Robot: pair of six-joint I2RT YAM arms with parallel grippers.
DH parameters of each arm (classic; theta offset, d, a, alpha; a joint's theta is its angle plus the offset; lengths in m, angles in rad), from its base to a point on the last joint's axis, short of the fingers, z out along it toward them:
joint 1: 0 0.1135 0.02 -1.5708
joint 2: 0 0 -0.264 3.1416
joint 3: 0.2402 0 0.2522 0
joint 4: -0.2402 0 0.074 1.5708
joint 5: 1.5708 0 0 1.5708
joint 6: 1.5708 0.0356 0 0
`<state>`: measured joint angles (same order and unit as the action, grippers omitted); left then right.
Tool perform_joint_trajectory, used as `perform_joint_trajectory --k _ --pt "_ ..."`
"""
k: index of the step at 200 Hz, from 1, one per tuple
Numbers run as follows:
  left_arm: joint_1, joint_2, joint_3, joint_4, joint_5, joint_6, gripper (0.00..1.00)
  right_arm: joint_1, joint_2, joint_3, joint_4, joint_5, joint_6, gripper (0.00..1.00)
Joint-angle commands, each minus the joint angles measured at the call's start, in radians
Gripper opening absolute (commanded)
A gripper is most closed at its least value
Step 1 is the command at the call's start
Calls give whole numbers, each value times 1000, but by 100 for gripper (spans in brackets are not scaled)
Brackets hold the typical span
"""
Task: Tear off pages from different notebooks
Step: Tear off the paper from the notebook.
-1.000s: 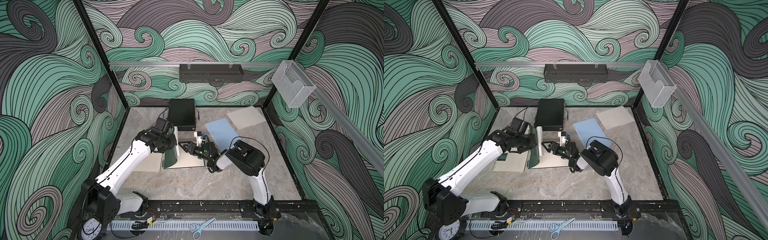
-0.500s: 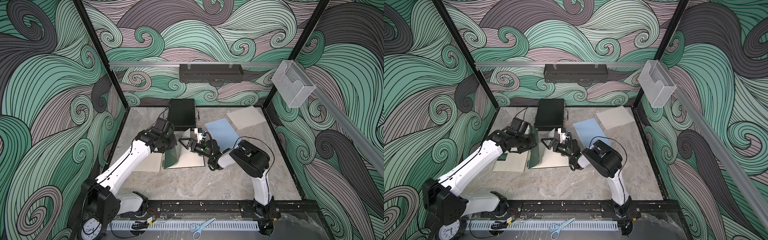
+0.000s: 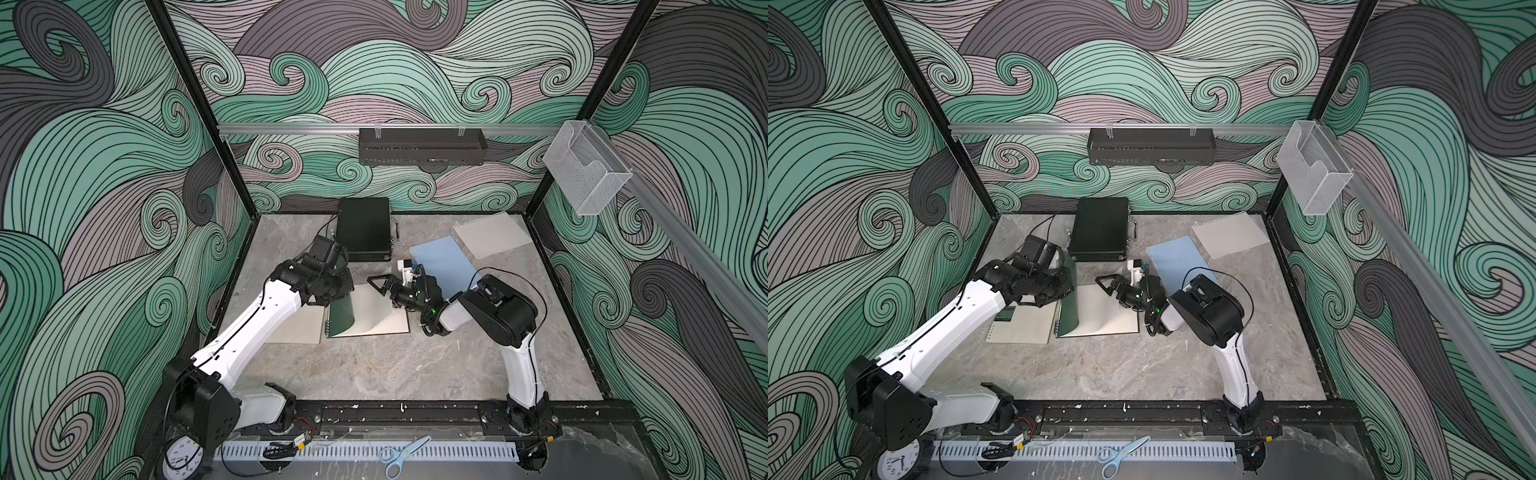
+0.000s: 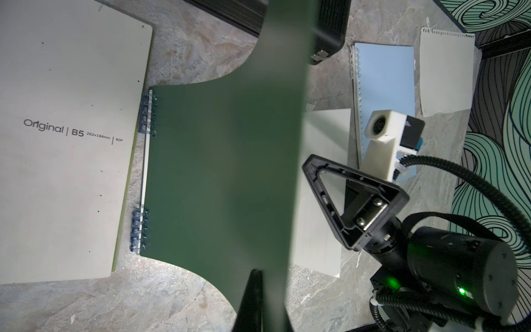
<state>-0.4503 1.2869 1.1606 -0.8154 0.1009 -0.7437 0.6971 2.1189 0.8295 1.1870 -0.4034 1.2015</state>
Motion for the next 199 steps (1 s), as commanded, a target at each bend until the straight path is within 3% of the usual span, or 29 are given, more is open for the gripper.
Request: perform_joint_trajectory --k 1,33,57,68,95,107,128,163,181,199 --pt "-7 -8 0 -8 -4 15 0 -15 -54 -1 -177 -5 -33 99" --pt "-7 -7 1 -11 -7 15 0 -22 -89 25 -372 -6 -100 98" --pt "-7 -21 -1 -11 -22 15 0 -25 -76 45 -438 10 -130 90" --pt "-7 -33 0 -17 -44 15 0 -28 -78 36 -444 20 -139 83" --pt "-7 -65 2 -39 -102 5 0 -30 -119 23 -519 57 -178 55" --pt "-7 -80 -2 -43 -117 0 0 -30 -139 11 -538 72 -196 47" --pt "-6 -97 -6 -44 -137 -7 0 -30 -176 -6 -561 91 -223 47" --pt "-7 -98 -6 -44 -139 -9 0 -30 -222 -18 -598 97 -266 56" --pt "-7 -94 -4 -44 -135 -9 0 -31 -224 -15 -593 79 -272 55" --pt "-7 -92 -4 -44 -136 -8 0 -30 -217 -8 -583 72 -272 48"
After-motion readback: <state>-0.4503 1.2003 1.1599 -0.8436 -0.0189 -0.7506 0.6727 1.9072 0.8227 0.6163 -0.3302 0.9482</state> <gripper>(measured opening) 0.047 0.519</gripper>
